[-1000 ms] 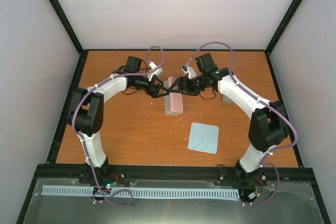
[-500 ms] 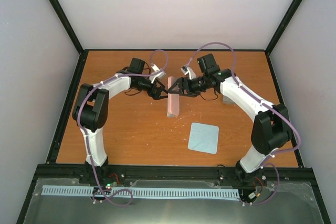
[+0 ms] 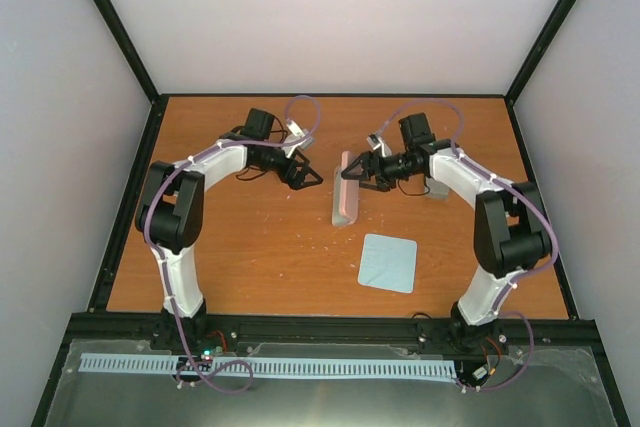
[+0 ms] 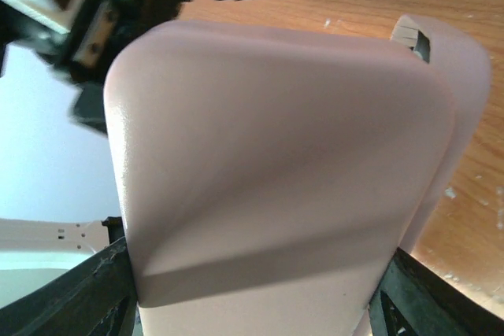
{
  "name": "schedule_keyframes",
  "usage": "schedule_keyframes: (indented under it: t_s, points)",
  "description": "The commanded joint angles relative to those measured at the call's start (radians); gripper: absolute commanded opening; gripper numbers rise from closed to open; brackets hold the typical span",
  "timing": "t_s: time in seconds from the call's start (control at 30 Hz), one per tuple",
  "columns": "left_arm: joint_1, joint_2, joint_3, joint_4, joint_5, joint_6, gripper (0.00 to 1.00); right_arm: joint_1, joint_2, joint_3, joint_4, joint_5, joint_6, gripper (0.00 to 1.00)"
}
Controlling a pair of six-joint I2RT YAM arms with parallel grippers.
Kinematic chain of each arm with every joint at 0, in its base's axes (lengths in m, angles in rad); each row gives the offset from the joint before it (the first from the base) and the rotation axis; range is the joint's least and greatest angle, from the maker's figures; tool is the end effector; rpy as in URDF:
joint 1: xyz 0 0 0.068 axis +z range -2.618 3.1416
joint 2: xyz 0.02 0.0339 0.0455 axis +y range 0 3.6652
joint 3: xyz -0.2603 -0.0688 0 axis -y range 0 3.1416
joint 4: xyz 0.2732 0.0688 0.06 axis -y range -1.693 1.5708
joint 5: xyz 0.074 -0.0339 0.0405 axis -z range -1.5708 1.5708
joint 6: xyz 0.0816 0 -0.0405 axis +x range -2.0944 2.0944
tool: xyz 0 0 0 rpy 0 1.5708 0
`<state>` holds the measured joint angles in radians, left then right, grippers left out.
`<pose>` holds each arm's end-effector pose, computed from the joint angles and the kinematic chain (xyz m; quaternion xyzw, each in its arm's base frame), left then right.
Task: Organize the sunglasses
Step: Place the sunglasses case at the center of the board.
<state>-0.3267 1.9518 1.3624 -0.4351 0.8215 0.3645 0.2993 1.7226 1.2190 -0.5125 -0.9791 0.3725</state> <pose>0.4019 -0.1993 0.1424 0.4004 0.7941 -0.3798 0.2545 0.3532 0.1799 0.1899 -0.0976 0.8530 0.5066 0.0791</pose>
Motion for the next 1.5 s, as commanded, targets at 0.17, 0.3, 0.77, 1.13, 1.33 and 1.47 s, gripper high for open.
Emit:
schedule_keyframes:
  t_s: [0.17,0.3,0.77,1.13,1.33,1.47]
  points:
    - [-0.004,-0.017,0.03,0.012,-0.02,0.01,0.99,-0.026,0.206,0.073,0.014,-0.128,-0.111,0.17]
    - [-0.03,0.01,0.052,0.014,-0.101,0.043,0.99,-0.037,0.251,0.074,0.008,-0.144,-0.138,0.19]
    - [-0.12,0.155,0.179,-0.033,-0.191,0.102,1.0,-0.115,0.387,0.126,-0.151,-0.151,-0.311,0.51]
    - [-0.149,0.259,0.299,-0.072,-0.2,0.121,0.99,-0.126,0.413,0.176,-0.24,-0.158,-0.373,0.62]
    - [-0.186,0.303,0.329,-0.074,-0.217,0.129,0.99,-0.127,0.427,0.188,-0.288,-0.148,-0.412,0.64]
    - [-0.206,0.32,0.334,-0.074,-0.229,0.138,0.95,-0.13,0.435,0.187,-0.3,-0.139,-0.426,0.65]
